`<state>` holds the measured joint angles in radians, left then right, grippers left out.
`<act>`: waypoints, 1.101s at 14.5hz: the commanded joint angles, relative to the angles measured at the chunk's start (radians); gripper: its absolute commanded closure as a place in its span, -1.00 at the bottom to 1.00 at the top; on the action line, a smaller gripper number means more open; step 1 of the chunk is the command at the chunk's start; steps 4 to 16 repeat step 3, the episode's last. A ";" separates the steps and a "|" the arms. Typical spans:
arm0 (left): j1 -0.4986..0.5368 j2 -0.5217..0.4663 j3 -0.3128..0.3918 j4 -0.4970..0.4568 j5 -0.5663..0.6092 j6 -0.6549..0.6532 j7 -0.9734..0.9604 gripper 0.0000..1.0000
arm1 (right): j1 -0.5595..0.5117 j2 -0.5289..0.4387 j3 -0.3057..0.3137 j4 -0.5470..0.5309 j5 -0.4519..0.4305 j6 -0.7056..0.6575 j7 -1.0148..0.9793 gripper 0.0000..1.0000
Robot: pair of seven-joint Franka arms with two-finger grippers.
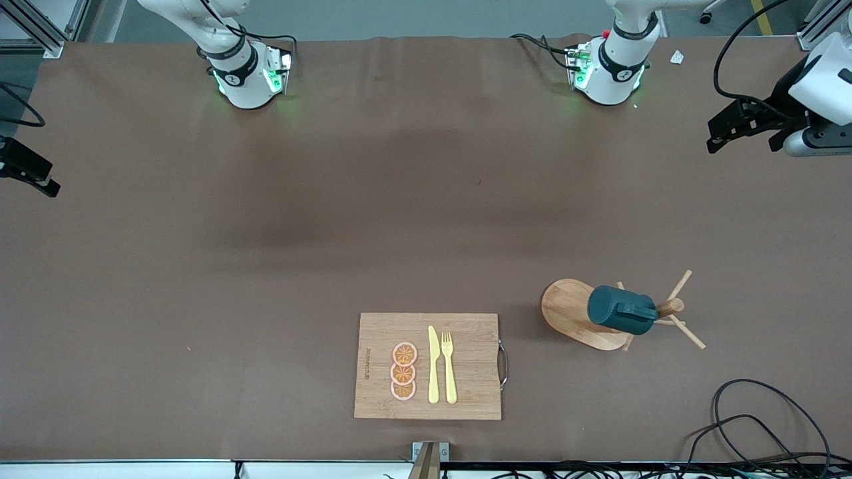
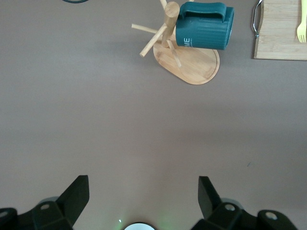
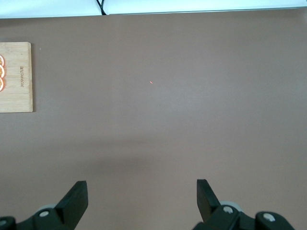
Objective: Pass cup and hang on rack
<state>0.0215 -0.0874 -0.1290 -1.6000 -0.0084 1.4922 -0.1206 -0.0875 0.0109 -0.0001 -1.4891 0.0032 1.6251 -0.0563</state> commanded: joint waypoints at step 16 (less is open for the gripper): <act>0.003 -0.006 -0.004 0.003 0.010 0.000 0.012 -1.00 | -0.012 0.000 0.009 0.003 -0.002 -0.004 0.003 -1.00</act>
